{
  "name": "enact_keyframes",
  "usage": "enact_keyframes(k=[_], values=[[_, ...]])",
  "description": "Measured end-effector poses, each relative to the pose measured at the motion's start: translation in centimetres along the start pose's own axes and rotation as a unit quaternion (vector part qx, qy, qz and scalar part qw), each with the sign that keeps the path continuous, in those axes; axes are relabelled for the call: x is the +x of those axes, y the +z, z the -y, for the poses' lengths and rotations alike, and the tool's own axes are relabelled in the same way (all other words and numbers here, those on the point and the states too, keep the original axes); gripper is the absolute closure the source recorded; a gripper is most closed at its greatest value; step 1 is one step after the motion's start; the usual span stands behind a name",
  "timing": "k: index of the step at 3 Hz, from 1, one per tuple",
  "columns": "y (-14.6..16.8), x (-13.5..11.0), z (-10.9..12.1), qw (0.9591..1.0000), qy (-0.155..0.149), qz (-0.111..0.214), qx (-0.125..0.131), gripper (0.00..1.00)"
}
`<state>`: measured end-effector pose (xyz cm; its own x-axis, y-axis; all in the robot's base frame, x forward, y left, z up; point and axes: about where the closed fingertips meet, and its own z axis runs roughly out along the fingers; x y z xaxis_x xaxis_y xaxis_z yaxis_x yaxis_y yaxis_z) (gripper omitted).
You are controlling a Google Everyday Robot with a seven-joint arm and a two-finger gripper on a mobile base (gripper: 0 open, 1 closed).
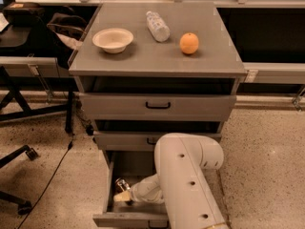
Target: Pick orange can from bottom drawer and place on counter
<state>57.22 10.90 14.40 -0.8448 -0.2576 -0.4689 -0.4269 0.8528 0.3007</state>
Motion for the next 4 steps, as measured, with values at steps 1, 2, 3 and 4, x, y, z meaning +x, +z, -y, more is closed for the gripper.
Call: enact_keyframes(k=[1, 2, 3, 4], values=[[0.1, -0.1, 0.0, 1.0, -0.001, 0.002, 0.002, 0.0], [0.4, -0.1, -0.3, 0.9993, -0.034, 0.004, -0.013, 0.0], [0.9, -0.1, -0.4, 0.9984, -0.053, 0.006, -0.015, 0.0], [1.4, 0.3, -0.3, 0.9987, -0.051, 0.004, -0.011, 0.0]])
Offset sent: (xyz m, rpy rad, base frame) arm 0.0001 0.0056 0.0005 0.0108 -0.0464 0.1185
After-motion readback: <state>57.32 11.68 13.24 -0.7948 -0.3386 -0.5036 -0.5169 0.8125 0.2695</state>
